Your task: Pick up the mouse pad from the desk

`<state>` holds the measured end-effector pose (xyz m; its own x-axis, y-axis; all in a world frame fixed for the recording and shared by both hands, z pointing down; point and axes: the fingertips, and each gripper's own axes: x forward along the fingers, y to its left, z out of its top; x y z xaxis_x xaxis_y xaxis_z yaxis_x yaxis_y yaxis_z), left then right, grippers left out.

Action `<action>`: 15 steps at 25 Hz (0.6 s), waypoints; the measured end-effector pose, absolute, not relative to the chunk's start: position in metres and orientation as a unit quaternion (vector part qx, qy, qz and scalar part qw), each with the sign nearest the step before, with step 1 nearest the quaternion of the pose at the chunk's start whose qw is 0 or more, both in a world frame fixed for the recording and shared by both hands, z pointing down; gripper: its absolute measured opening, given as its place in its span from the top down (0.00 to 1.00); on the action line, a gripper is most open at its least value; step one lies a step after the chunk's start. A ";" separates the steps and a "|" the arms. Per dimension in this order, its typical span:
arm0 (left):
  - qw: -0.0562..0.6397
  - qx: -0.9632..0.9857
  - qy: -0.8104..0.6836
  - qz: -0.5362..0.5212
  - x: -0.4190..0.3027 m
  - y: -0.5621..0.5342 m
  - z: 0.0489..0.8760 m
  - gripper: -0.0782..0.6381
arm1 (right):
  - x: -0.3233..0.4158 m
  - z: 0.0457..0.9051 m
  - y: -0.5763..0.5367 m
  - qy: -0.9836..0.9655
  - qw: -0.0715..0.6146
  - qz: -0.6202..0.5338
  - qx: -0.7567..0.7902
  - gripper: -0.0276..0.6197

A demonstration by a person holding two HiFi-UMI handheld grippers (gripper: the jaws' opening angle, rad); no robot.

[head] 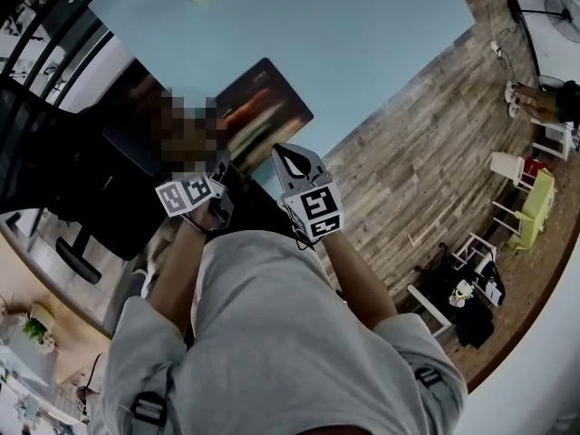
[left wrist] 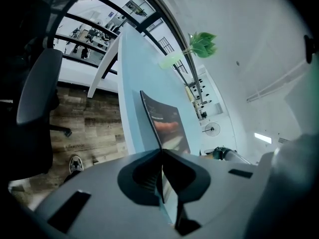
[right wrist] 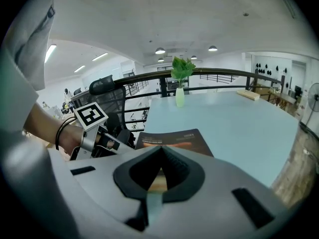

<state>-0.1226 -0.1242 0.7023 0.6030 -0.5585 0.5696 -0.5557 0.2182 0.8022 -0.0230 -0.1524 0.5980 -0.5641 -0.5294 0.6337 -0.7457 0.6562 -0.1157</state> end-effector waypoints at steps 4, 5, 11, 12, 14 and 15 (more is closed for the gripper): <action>0.640 0.633 -0.435 -0.013 -0.120 -0.131 0.692 0.86 | -0.020 0.599 -0.151 -0.858 0.283 0.194 0.382 0.95; 0.638 0.637 -0.433 -0.012 -0.120 -0.133 0.689 0.86 | -0.019 0.598 -0.151 -0.857 0.282 0.195 0.386 0.95; 0.618 0.663 -0.422 -0.010 -0.113 -0.146 0.669 0.86 | -0.007 0.598 -0.152 -0.841 0.272 0.209 0.419 0.95; 0.612 0.670 -0.420 -0.008 -0.112 -0.149 0.666 0.86 | -0.005 0.598 -0.152 -0.838 0.269 0.210 0.425 0.95; 0.601 0.686 -0.411 -0.007 -0.108 -0.155 0.656 0.86 | -0.001 0.596 -0.154 -0.833 0.261 0.213 0.439 0.95; 0.597 0.692 -0.405 -0.008 -0.105 -0.159 0.650 0.86 | 0.001 0.596 -0.155 -0.830 0.256 0.216 0.445 0.95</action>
